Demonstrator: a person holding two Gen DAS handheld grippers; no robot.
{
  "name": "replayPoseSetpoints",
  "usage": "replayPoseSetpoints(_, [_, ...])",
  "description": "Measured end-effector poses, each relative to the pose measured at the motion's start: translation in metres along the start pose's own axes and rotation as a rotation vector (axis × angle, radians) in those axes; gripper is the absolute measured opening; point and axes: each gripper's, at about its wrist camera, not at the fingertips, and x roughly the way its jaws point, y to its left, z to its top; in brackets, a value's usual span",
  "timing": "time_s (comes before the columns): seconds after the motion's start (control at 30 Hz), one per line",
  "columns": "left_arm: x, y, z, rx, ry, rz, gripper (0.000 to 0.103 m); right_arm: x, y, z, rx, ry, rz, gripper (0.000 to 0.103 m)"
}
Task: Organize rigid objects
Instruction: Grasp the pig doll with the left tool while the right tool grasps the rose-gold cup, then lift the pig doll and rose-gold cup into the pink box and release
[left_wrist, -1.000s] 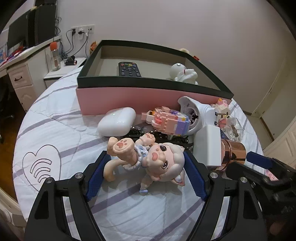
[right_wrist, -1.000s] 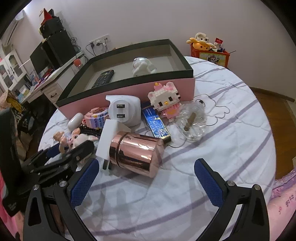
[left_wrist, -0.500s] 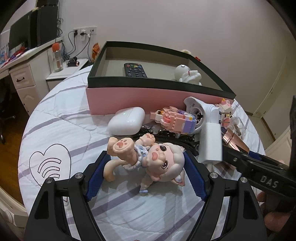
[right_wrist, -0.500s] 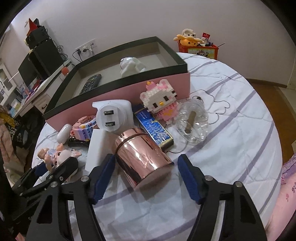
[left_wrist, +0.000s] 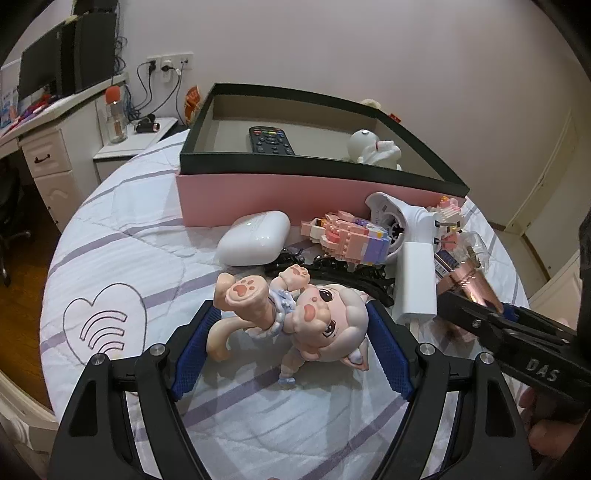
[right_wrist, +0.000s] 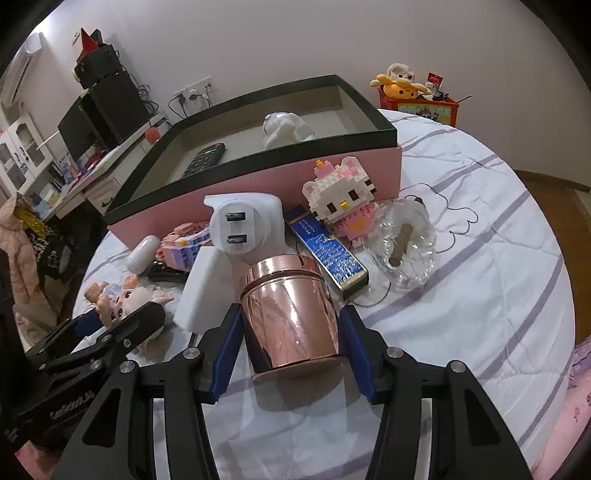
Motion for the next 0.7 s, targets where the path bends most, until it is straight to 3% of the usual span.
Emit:
replayPoseSetpoints(0.3, [-0.028,0.004,0.006,-0.001,-0.033,-0.006,0.08,-0.038,0.002,0.008,0.005,-0.052,0.066,0.054])
replayPoseSetpoints(0.43, [-0.037,0.006,0.019,0.006,-0.049,-0.01,0.034,-0.046,0.008,0.019,-0.01,-0.078,0.078,0.054])
replayPoseSetpoints(0.47, [-0.034,0.006,0.021,0.02,-0.038,0.006,0.034,-0.046,0.008,0.02,-0.011,-0.081,0.081,0.054])
replayPoseSetpoints(0.57, [-0.014,0.008,0.017,0.036,0.044,0.023,0.045,-0.04,0.009,0.02,-0.011,-0.071,0.079,0.054])
replayPoseSetpoints(0.67, [-0.015,0.013,0.009,0.014,0.022,0.042,0.078,-0.037,0.007,0.015,-0.009,-0.054,0.078,0.054])
replayPoseSetpoints(0.7, [-0.016,0.015,0.009,-0.002,0.016,0.02,0.099,-0.034,0.006,0.014,-0.006,-0.046,0.078,0.054])
